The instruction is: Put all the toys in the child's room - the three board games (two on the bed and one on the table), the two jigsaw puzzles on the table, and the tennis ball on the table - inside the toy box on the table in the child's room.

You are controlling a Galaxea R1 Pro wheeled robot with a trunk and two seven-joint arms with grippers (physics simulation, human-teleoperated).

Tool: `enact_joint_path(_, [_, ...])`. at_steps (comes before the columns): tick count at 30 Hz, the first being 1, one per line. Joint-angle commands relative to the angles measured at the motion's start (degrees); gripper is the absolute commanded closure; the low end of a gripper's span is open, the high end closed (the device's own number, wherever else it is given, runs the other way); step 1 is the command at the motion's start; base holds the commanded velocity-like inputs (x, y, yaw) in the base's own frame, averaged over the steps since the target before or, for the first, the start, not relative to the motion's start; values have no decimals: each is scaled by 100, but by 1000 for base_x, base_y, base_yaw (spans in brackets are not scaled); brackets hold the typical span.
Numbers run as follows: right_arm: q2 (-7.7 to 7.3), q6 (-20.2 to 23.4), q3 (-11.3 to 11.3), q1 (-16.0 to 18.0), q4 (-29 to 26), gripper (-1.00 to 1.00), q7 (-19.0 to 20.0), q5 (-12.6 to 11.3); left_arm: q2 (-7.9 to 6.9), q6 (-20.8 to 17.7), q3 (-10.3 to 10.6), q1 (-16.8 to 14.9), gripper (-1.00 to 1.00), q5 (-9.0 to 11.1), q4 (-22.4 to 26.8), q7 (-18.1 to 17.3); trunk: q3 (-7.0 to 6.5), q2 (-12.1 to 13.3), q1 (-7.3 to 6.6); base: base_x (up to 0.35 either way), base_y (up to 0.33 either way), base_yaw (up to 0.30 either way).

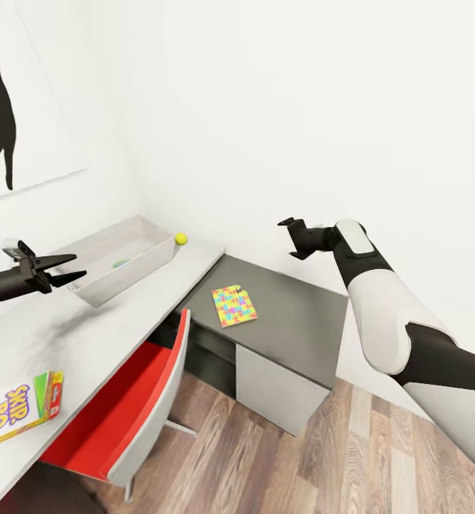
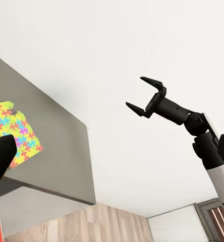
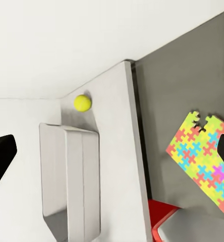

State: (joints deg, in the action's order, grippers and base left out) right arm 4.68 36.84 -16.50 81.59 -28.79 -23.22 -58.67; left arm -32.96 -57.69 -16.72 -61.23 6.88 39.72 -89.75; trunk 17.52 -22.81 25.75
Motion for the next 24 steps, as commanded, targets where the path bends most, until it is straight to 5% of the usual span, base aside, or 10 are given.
enact_joint_path(1, [7,3,-29,6,-5,-100,-60,-57,-5,-60,2,-3,-100,-3,1,-25,4,-11,4,0,1,-222])
enact_joint_path(24, [7,-1,-29,-3,23,-100,-60,-54,-77,-65,2,-3,-100,6,1,-25,-160,-11,4,-31,50,-216])
